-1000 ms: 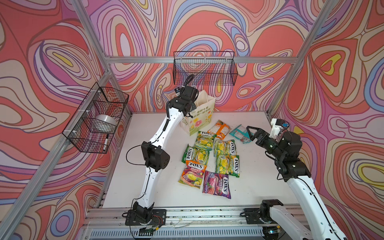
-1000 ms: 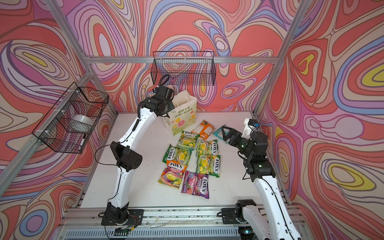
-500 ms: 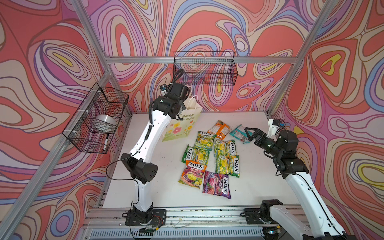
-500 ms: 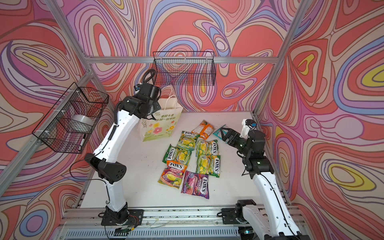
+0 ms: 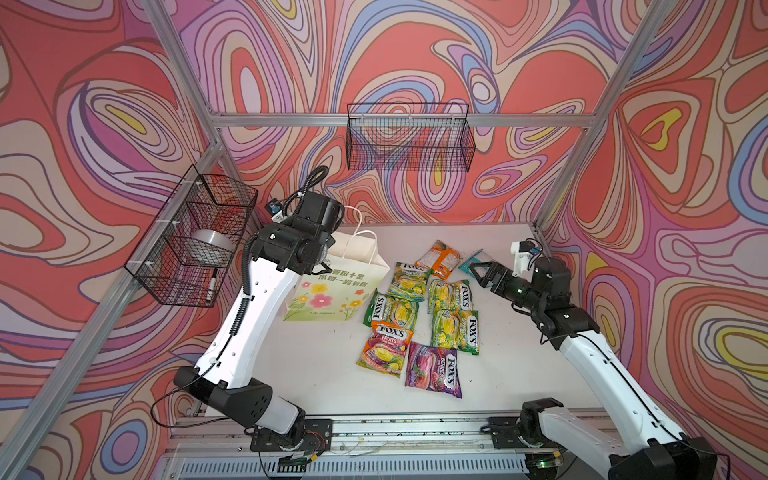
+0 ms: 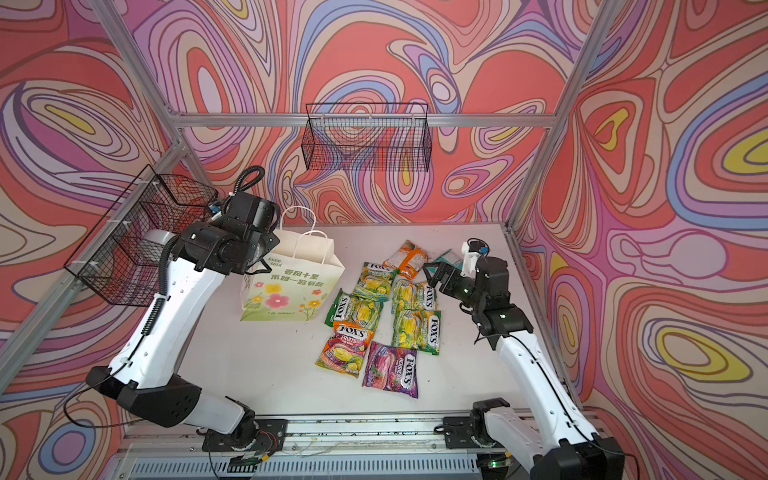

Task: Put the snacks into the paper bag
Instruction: 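Grasp the white paper bag's rim with the left gripper and pull it nearer, then hold the bag open with the left gripper while the right lowers over packets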

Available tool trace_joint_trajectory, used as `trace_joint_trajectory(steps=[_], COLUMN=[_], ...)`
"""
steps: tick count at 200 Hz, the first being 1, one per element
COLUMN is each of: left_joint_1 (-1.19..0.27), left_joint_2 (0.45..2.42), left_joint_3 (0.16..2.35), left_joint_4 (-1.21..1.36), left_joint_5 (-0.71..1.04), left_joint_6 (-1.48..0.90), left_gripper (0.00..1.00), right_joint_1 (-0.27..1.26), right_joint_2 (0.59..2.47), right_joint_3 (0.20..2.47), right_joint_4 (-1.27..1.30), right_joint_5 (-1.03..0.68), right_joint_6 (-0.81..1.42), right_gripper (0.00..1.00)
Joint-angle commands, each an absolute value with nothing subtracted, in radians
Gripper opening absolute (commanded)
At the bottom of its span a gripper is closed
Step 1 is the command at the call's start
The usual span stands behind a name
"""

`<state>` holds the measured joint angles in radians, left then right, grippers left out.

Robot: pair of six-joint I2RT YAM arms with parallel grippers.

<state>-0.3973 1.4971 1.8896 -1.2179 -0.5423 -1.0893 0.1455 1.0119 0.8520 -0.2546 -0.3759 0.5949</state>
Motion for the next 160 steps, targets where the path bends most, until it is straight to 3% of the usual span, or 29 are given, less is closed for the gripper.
trace_joint_trajectory(steps=[1,83,99,117,160], left_joint_1=[-0.354,-0.320,-0.322,-0.324,-0.346], left_joint_2=[1.456,1.264,1.209,1.167,1.149], left_joint_3=[1.806,1.500,1.424,1.392,1.414], left_joint_4=[-1.203,-1.052,-1.015,-1.006,-1.065], left_joint_5=[-0.467,-0.319,-0.284,-0.272,-0.260], left_joint_6=[-1.198,-1.324,-1.297,-1.226,-1.017], left_gripper=[0.00,0.00,0.28,0.50,0.75], right_joint_1=[0.172,0.231,0.240,0.250,0.265], right_joint_2=[1.022,1.052,1.067,1.083,1.100], right_joint_3=[0.885,0.893,0.898,0.903,0.907], right_joint_4=[-0.241,-0.237,-0.230,-0.223,-0.201], right_joint_5=[-0.354,-0.304,-0.298,-0.289,-0.270], right_joint_6=[0.582,0.586,0.588,0.589,0.598], right_gripper=[0.97,0.98,0.98,0.98,0.98])
